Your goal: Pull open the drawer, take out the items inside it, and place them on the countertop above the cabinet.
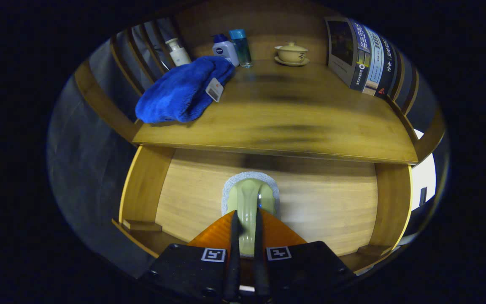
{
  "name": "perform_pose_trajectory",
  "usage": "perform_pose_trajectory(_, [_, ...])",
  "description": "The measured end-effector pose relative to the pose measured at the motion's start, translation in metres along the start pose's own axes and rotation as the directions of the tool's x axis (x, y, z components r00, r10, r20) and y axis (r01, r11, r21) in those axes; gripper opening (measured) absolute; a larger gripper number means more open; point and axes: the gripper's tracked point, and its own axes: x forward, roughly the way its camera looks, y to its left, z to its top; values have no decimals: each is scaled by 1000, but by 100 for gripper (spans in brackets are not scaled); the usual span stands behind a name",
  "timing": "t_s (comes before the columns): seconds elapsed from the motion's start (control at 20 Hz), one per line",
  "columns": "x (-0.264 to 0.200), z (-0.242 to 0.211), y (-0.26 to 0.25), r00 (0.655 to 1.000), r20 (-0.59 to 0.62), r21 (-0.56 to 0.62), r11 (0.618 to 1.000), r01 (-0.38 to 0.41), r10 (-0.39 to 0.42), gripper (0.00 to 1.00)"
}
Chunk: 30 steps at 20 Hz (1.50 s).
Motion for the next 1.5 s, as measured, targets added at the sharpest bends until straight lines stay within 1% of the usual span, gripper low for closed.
perform_pose_trajectory(0.1, [-29,17,10,996,89,-13,999,-32,33,22])
perform_pose_trajectory(0.2, [-58,50,15,980,197,-18,999,-28,31,21])
perform_pose_trajectory(0.25, [-69,64,14,972,232,-25,999,-20,25,21])
perform_pose_trajectory(0.35, [-81,95,12,954,299,-19,1000,-11,16,21])
perform_pose_trajectory(0.4, [-84,110,11,948,317,-16,1000,-6,11,21])
perform_pose_trajectory(0.5, [-80,136,3,940,340,1,1000,26,-25,21])
perform_pose_trajectory(0.65, [-56,166,-12,933,351,28,997,72,-77,21])
perform_pose_trajectory(0.8, [-22,179,-25,946,298,75,991,110,-128,21])
perform_pose_trajectory(1.0, [6,191,-24,953,264,68,988,138,-151,21])
perform_pose_trajectory(1.1, [13,197,-28,957,235,73,985,155,-168,21])
perform_pose_trajectory(1.2, [24,203,-31,961,217,101,984,150,-169,21])
perform_pose_trajectory(1.25, [25,205,-35,962,208,107,982,155,-174,24])
perform_pose_trajectory(1.4, [35,208,-47,959,200,119,976,182,-203,24])
perform_pose_trajectory(1.5, [34,211,-50,955,212,124,975,185,-209,30])
